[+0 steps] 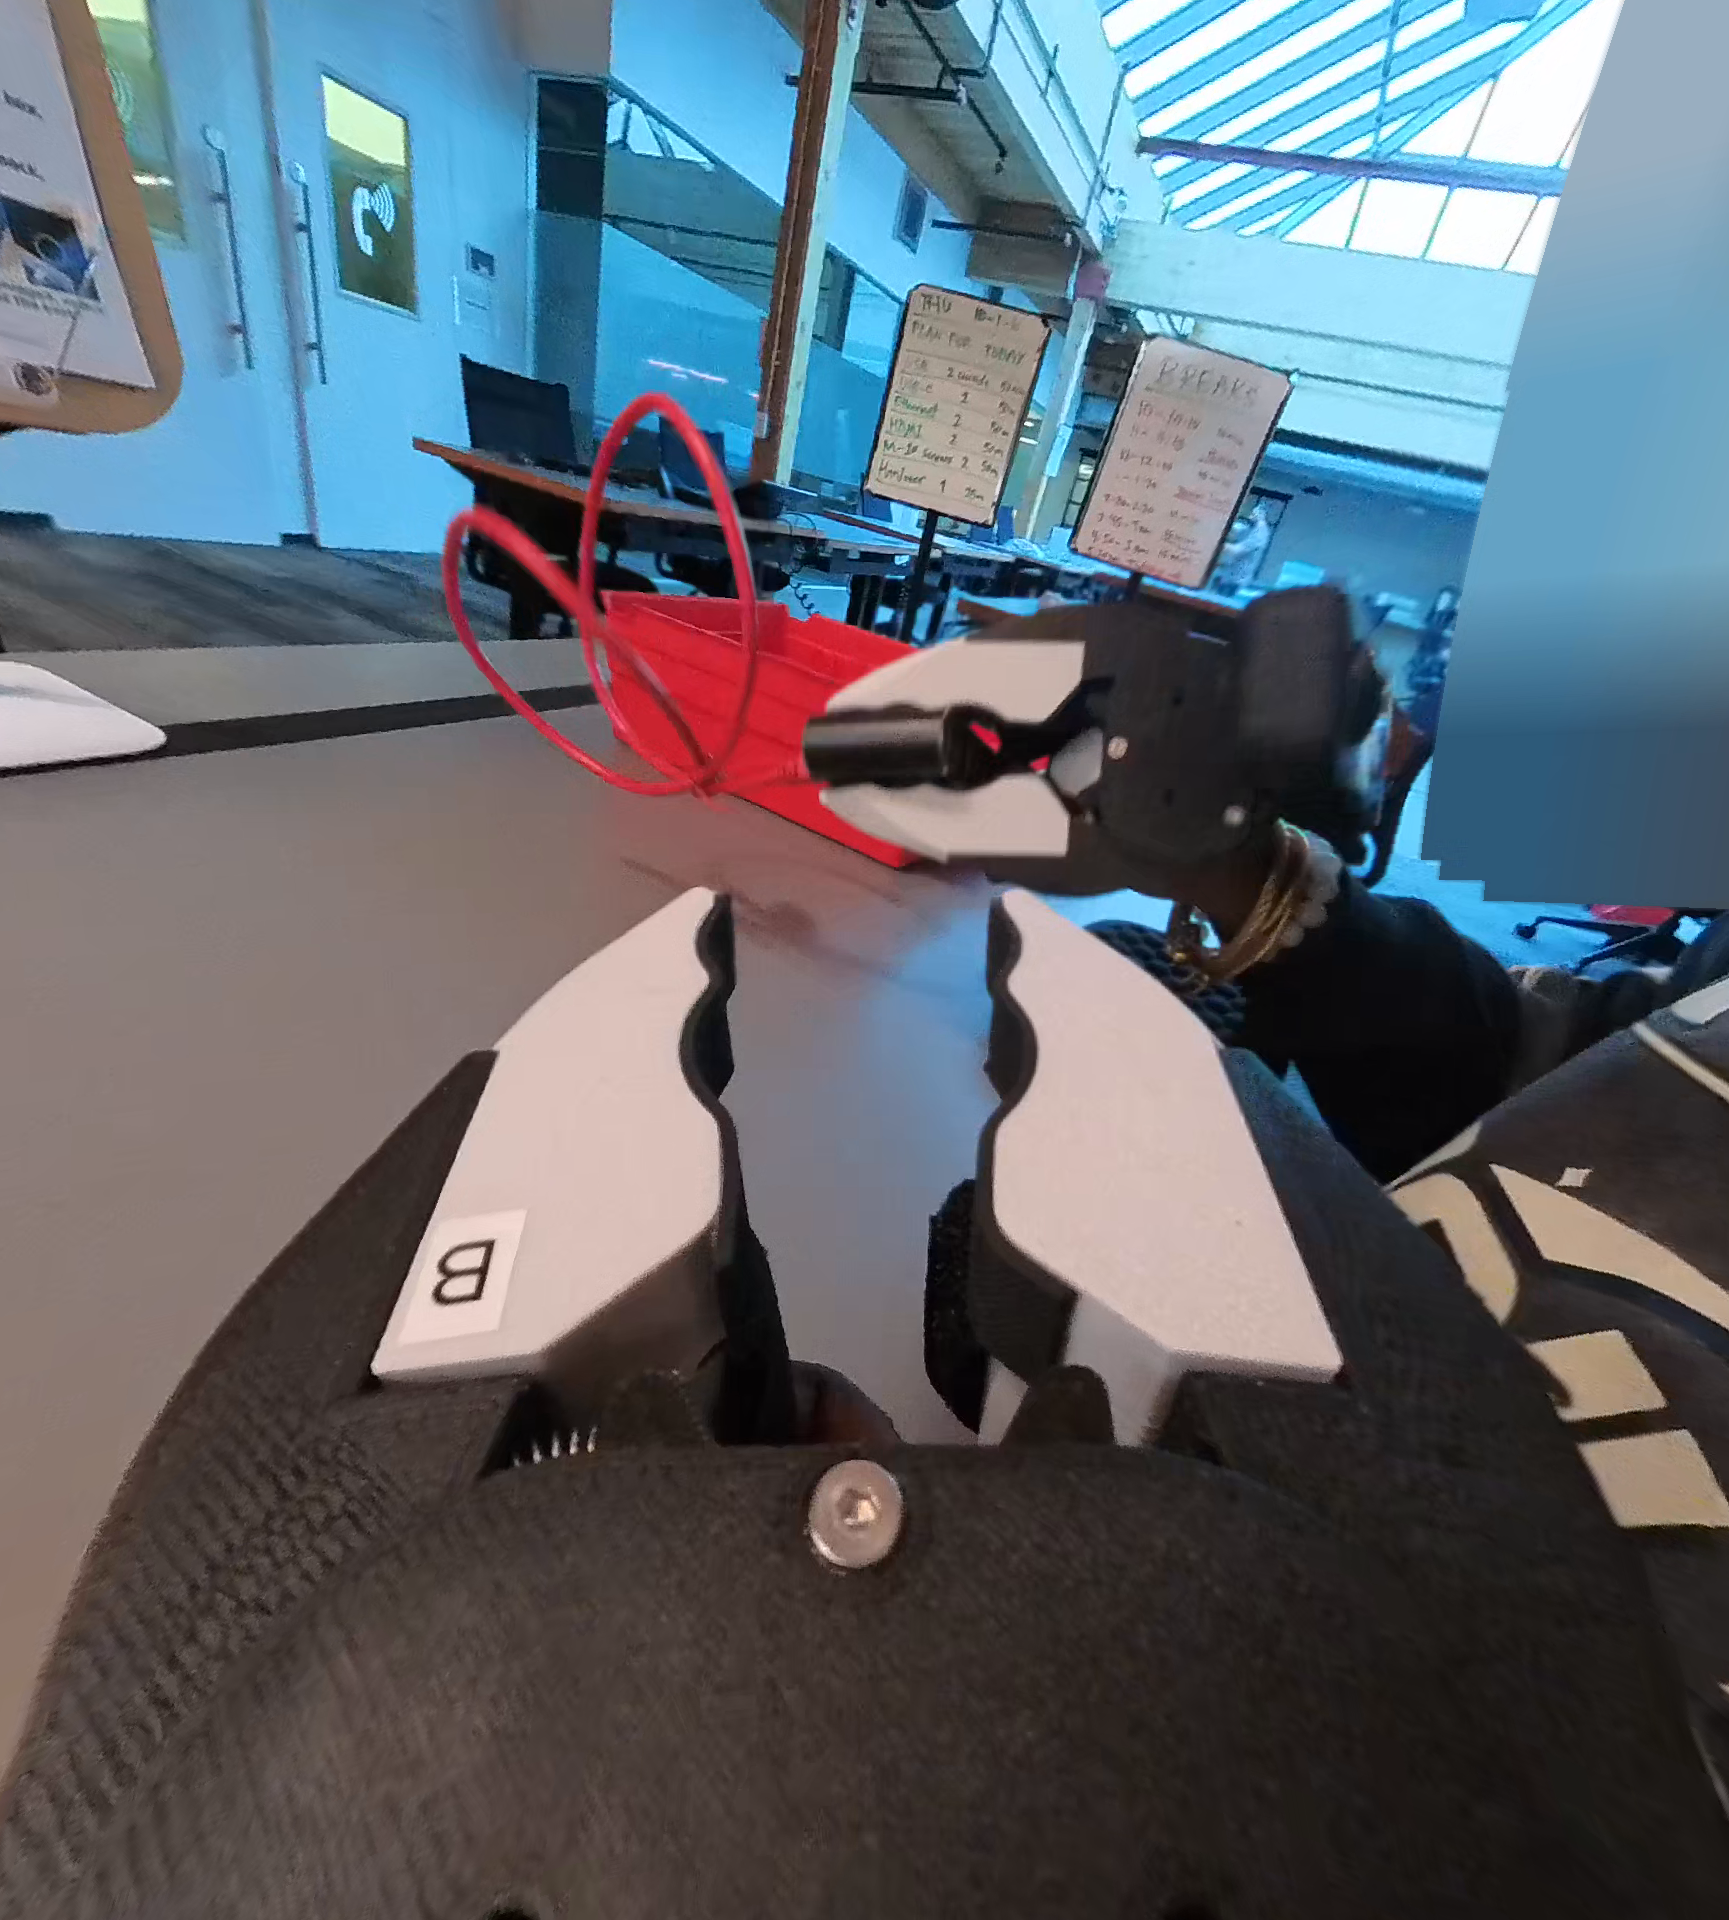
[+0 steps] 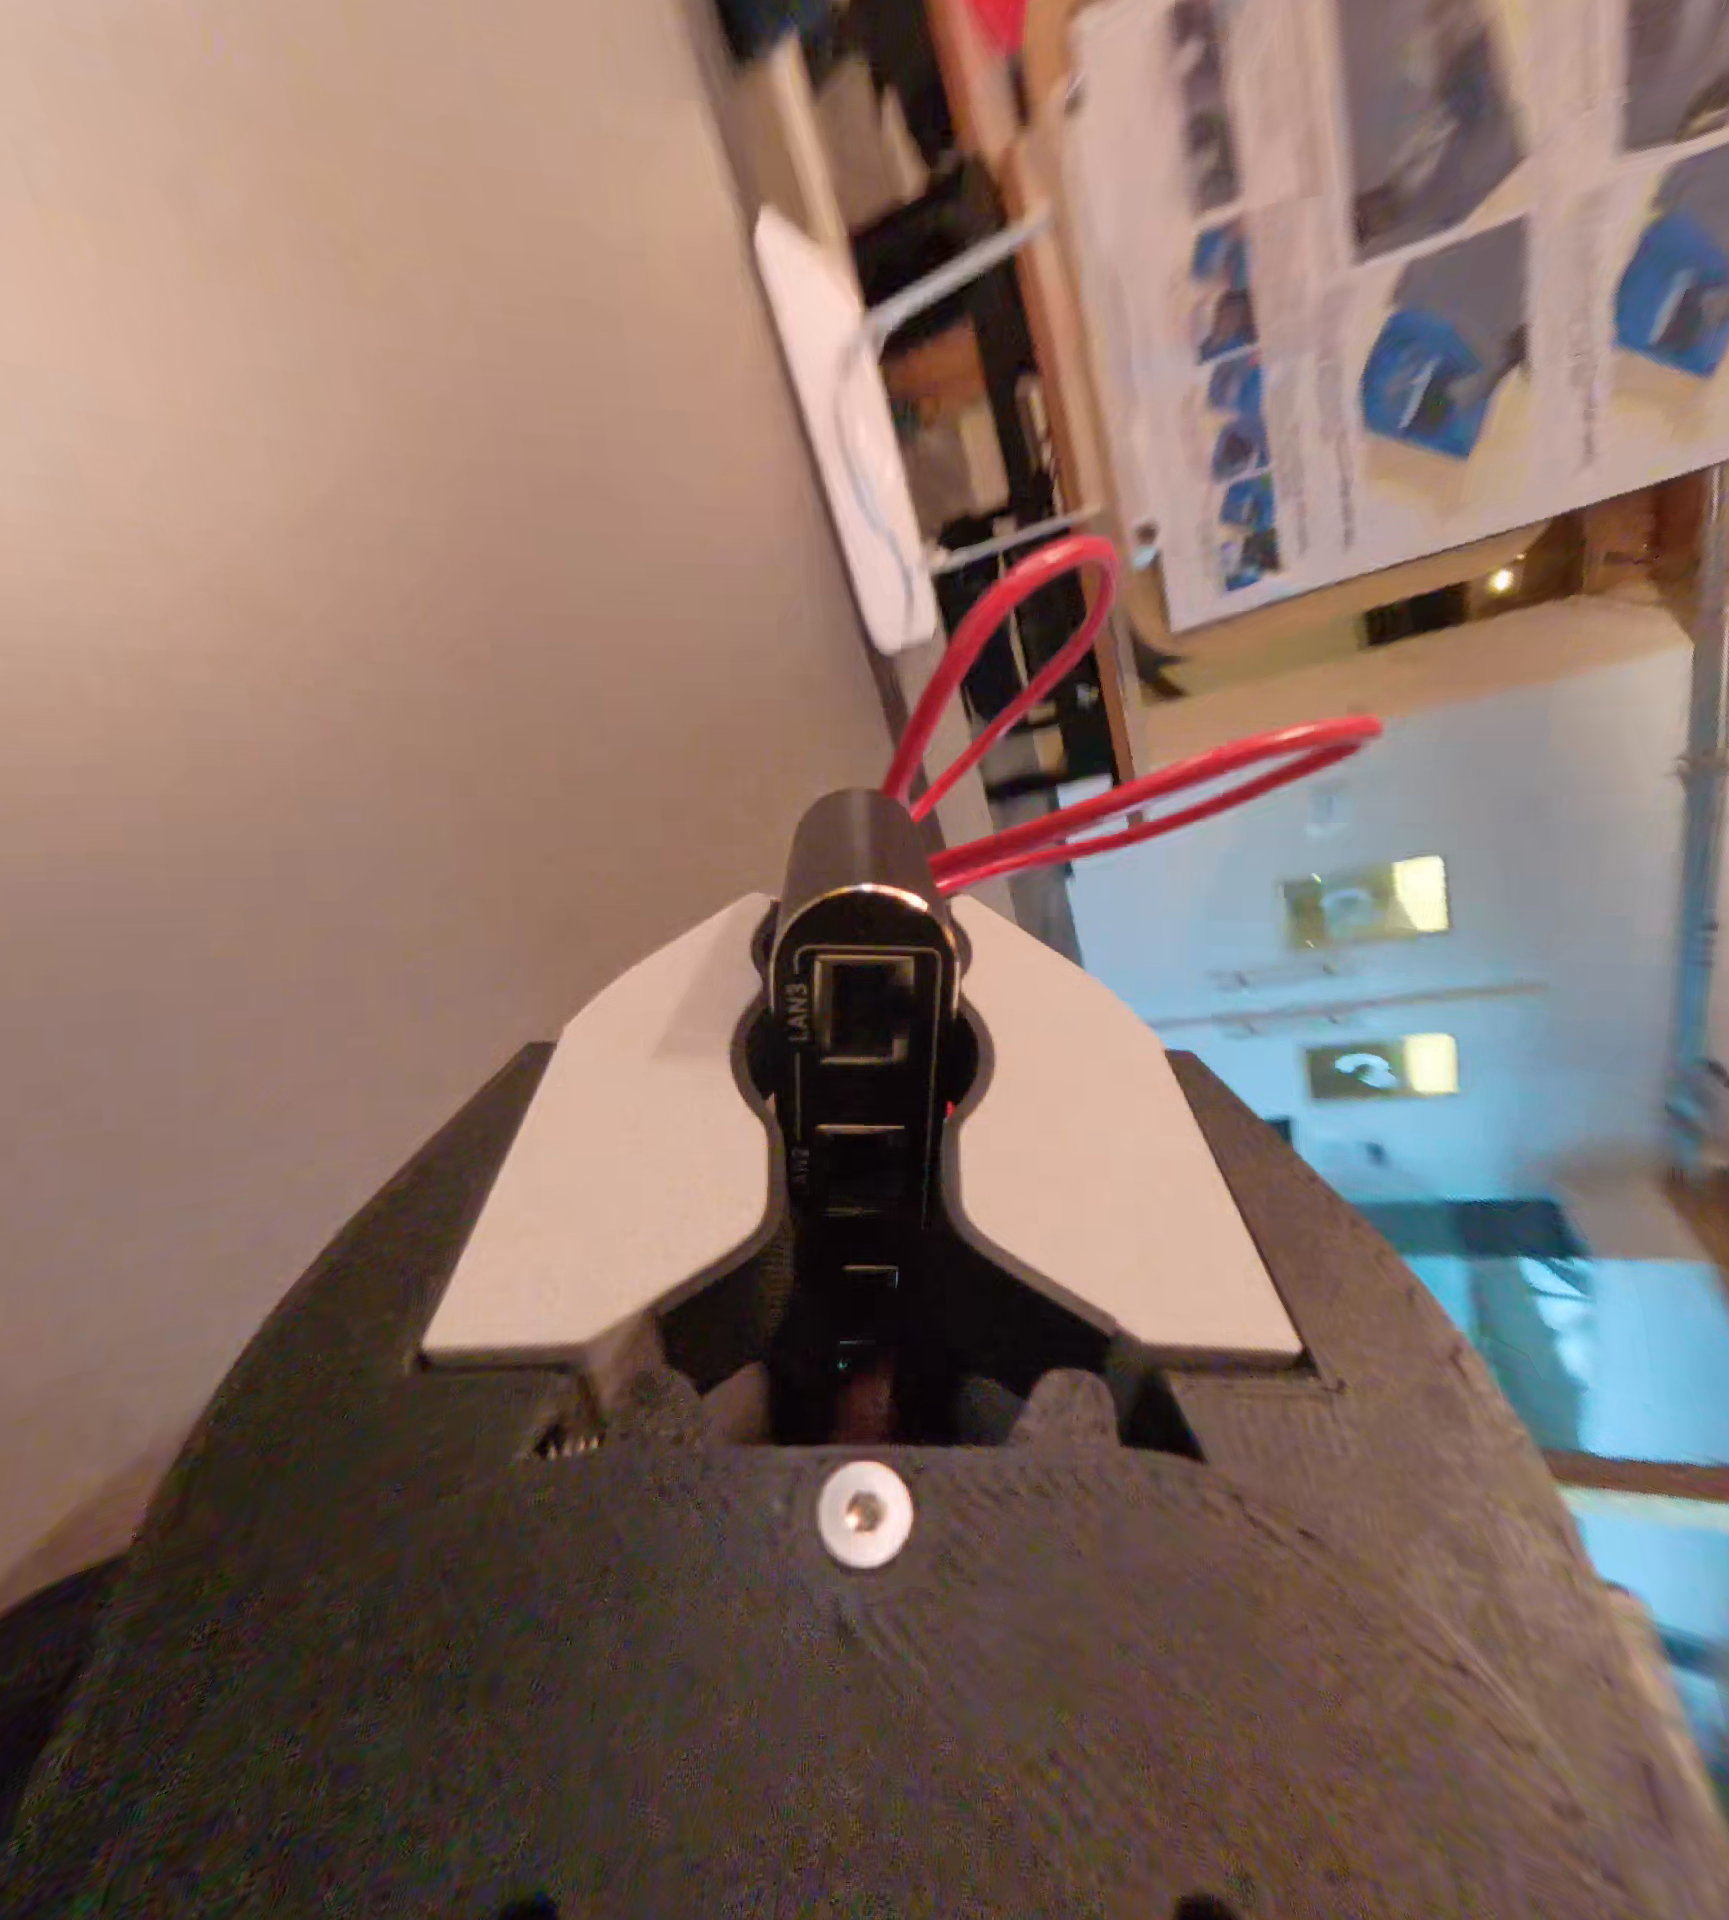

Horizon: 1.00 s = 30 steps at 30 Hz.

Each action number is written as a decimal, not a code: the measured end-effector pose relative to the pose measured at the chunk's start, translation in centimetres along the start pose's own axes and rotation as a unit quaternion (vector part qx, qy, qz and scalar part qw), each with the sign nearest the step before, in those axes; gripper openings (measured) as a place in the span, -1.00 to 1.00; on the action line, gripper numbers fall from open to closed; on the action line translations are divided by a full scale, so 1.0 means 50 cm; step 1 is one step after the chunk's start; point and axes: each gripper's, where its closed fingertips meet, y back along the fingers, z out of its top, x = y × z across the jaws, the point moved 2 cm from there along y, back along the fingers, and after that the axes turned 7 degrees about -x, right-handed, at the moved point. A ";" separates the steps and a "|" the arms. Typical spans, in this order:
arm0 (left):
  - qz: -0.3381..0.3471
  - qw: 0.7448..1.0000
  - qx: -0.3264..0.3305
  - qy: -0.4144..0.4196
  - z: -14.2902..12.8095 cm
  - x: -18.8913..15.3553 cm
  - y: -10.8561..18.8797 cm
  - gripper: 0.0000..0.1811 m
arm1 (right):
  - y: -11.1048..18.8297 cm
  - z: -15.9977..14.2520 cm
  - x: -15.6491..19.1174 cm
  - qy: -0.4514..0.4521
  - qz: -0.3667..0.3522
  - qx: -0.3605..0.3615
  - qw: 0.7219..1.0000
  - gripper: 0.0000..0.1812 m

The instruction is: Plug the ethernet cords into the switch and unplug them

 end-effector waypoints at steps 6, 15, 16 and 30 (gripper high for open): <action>0.005 0.999 -0.004 -0.037 0.015 -0.007 0.006 -0.52 | -0.024 -0.033 0.066 0.059 0.031 0.092 0.994 -0.71; 0.015 0.999 -0.009 -0.044 0.022 0.002 0.019 -0.53 | -0.031 -0.024 0.141 0.014 0.114 0.112 0.987 -0.66; 0.015 0.999 -0.009 -0.044 0.022 0.002 0.019 -0.54 | -0.029 -0.022 0.150 -0.002 0.129 0.114 0.985 -0.62; 0.022 0.998 -0.003 -0.064 0.029 0.007 0.032 -0.54 | 0.036 0.057 0.152 -0.345 0.392 -0.028 0.852 0.10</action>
